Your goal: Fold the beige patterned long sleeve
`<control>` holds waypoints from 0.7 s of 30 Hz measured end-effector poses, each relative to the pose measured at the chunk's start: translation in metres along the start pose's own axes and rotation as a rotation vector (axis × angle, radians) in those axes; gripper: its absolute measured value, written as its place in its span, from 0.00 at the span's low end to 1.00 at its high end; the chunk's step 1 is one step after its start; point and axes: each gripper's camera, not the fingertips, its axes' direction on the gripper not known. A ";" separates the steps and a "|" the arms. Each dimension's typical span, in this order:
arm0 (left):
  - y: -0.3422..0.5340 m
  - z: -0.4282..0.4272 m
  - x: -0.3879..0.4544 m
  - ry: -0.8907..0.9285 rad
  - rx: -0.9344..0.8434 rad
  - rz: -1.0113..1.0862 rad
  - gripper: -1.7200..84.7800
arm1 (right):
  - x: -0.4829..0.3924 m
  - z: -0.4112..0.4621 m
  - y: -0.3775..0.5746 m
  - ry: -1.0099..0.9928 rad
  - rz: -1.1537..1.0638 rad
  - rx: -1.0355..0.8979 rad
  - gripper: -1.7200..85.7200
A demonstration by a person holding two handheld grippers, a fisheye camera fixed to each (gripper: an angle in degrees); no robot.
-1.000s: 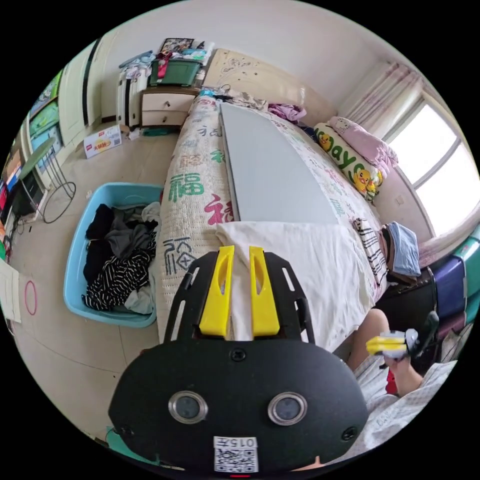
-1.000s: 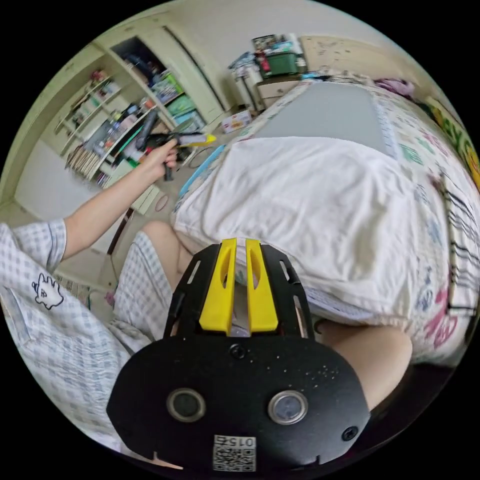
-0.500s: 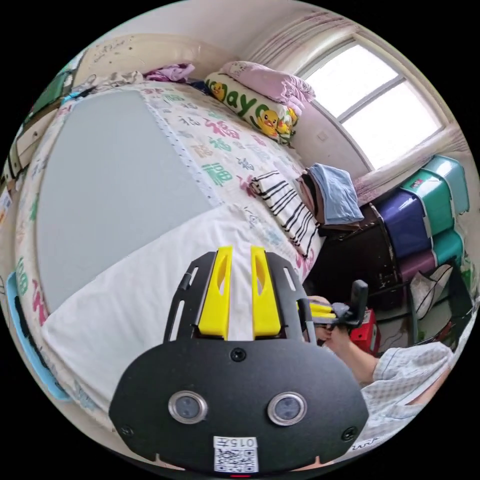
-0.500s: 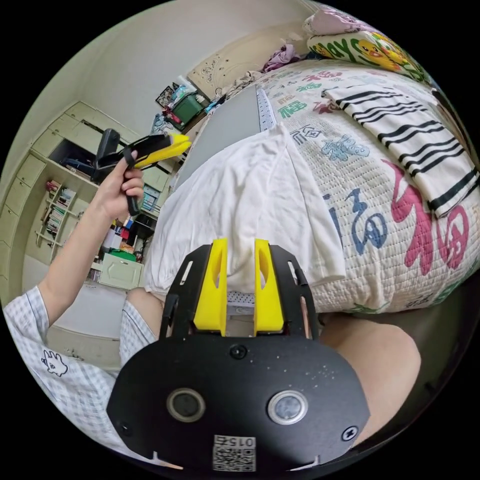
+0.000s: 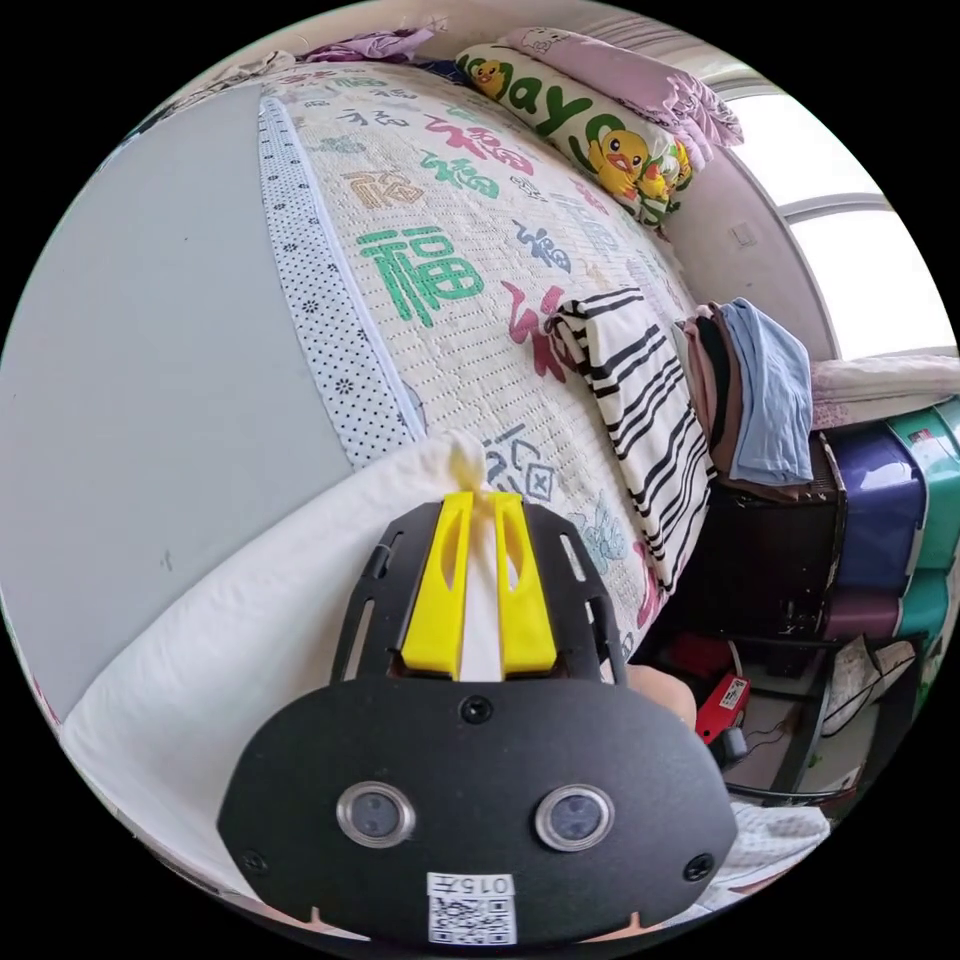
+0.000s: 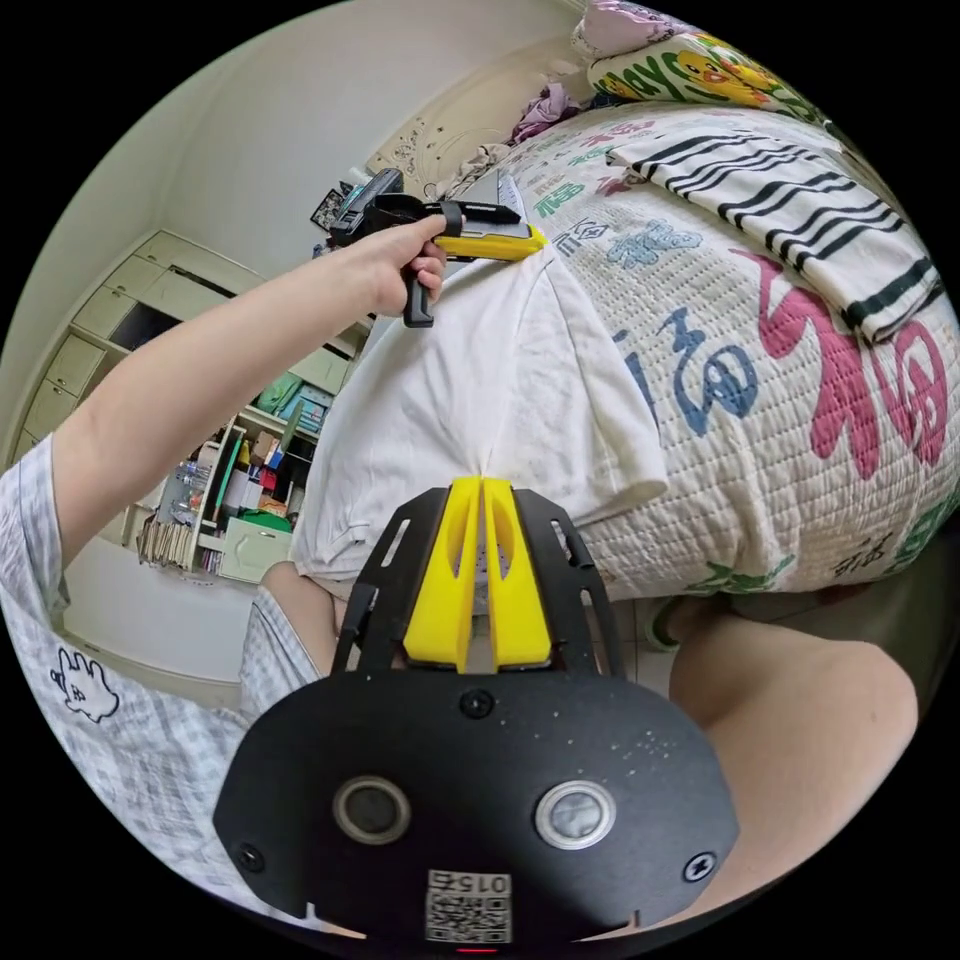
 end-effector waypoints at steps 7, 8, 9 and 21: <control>-0.018 -0.021 0.028 0.008 0.056 0.117 0.11 | 0.008 -0.056 0.050 0.234 0.059 0.214 0.13; -0.022 -0.027 0.036 -0.042 0.072 0.145 0.12 | 0.018 -0.061 0.055 0.260 0.108 0.237 0.15; -0.028 -0.030 0.044 -0.103 0.072 0.166 0.13 | 0.024 -0.062 0.057 0.263 0.133 0.238 0.15; -0.057 0.025 0.090 -0.369 -0.120 0.253 0.08 | 0.067 -0.080 0.070 0.162 0.254 0.211 0.12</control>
